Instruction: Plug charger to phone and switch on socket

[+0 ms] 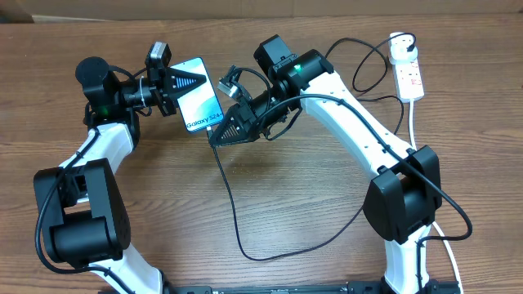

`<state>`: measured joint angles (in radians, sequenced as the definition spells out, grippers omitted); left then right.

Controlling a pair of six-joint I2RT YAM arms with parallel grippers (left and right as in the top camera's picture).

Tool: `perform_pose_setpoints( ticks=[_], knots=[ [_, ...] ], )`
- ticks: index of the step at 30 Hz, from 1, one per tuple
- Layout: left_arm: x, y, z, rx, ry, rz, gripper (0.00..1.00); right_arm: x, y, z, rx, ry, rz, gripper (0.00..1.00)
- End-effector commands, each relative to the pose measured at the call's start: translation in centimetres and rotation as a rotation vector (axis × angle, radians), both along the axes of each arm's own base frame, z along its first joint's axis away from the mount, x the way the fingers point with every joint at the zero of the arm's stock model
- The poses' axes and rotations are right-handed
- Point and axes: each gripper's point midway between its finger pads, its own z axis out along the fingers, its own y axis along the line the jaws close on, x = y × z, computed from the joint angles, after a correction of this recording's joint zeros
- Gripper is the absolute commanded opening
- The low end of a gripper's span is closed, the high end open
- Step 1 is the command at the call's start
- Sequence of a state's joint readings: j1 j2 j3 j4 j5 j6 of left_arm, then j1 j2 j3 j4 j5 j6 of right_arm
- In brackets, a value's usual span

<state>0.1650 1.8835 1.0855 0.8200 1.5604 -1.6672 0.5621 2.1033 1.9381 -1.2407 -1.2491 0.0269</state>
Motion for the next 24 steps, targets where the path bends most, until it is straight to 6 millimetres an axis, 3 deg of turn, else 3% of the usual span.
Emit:
perform_pose_setpoints(
  ticks=[1,24],
  knots=[
    [-0.12,-0.1,1.03,0.012,-0.065,-0.02,0.04,-0.24,0.37,-0.23,0.004,0.011,0.01,0.04],
    [-0.14,-0.1,1.2,0.015,-0.087,-0.021,0.04,0.08,0.34,-0.64,-0.022,0.006,-0.004,0.04]
  ],
)
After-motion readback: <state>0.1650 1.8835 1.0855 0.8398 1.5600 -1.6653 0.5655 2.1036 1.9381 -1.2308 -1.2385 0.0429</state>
